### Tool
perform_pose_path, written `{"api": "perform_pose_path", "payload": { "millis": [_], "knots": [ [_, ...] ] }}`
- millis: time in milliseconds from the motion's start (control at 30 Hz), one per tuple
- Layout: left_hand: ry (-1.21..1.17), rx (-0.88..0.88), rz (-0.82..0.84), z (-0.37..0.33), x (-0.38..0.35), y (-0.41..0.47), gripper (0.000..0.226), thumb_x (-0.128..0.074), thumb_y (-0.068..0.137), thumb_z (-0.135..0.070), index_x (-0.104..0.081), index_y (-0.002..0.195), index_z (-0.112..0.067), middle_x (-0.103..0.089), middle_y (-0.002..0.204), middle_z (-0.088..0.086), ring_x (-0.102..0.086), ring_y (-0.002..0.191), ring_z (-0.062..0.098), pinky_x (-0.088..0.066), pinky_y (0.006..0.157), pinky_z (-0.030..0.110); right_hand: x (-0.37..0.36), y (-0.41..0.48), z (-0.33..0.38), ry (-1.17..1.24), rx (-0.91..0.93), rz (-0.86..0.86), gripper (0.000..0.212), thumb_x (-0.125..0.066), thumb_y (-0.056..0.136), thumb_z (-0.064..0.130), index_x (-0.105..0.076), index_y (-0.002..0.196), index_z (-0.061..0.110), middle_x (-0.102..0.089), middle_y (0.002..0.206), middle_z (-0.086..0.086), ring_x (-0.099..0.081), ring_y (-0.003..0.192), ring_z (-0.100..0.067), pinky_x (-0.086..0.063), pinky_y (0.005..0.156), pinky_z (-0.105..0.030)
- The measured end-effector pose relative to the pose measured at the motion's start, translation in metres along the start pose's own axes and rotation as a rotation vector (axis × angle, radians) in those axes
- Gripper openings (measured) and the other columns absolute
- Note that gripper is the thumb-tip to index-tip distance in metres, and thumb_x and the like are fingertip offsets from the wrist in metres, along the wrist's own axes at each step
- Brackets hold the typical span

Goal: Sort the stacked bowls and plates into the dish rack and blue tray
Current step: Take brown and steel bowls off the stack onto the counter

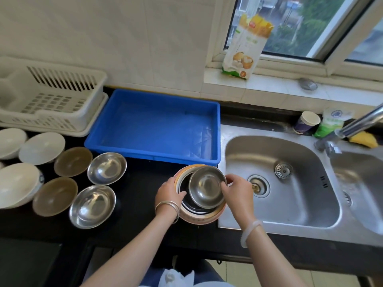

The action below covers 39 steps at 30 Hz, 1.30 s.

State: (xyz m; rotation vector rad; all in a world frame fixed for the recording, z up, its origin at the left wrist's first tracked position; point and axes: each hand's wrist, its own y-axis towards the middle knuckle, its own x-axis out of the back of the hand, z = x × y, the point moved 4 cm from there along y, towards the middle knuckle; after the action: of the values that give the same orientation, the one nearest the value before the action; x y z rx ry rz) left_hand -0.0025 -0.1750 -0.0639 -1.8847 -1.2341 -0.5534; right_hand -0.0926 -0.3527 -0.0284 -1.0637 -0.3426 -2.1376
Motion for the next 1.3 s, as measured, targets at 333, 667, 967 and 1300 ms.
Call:
{"api": "perform_pose_path", "payload": {
  "millis": [333, 667, 967, 1300],
  "knots": [
    [0.04, 0.005, -0.052, -0.009, 0.004, 0.0, 0.02, -0.058, 0.084, -0.017, -0.054, 0.103, -0.013, -0.061, 0.092, 0.004, -0.062, 0.079, 0.017, -0.055, 0.068, 0.03, 0.02, 0.001, -0.008, 0.156, -0.046, -0.044, 0.01, -0.062, 0.079, 0.012, -0.072, 0.078, 0.015, -0.068, 0.069, 0.004, -0.062, 0.069, -0.015, -0.04, 0.063, -0.024],
    [0.127, -0.115, -0.089, -0.018, 0.013, -0.006, 0.013, -0.051, 0.09, -0.02, -0.044, 0.1, -0.017, -0.06, 0.08, 0.003, -0.062, 0.068, 0.017, -0.054, 0.059, 0.029, 0.034, 0.0, -0.012, 0.19, -0.06, -0.046, 0.011, -0.063, 0.079, 0.014, -0.072, 0.079, 0.02, -0.065, 0.067, 0.014, -0.057, 0.066, 0.006, -0.038, 0.057, -0.002],
    [0.143, -0.228, -0.207, -0.031, 0.02, -0.012, 0.019, -0.045, 0.092, -0.023, -0.062, 0.09, -0.014, -0.062, 0.091, 0.003, -0.058, 0.08, 0.015, -0.054, 0.07, 0.031, 0.037, -0.002, -0.012, 0.19, -0.045, -0.026, 0.009, -0.064, 0.079, 0.016, -0.07, 0.075, 0.021, -0.062, 0.064, 0.015, -0.058, 0.064, -0.004, -0.037, 0.057, -0.006],
    [-0.035, -0.184, -0.335, -0.037, 0.048, -0.018, 0.021, -0.044, 0.093, -0.024, -0.063, 0.096, -0.016, -0.065, 0.085, -0.001, -0.059, 0.073, 0.014, -0.052, 0.062, 0.031, 0.046, 0.004, -0.005, 0.4, -0.054, 0.038, 0.009, -0.065, 0.081, 0.019, -0.071, 0.077, 0.024, -0.07, 0.073, 0.01, -0.068, 0.075, -0.016, -0.052, 0.068, -0.029]
  ]
}}
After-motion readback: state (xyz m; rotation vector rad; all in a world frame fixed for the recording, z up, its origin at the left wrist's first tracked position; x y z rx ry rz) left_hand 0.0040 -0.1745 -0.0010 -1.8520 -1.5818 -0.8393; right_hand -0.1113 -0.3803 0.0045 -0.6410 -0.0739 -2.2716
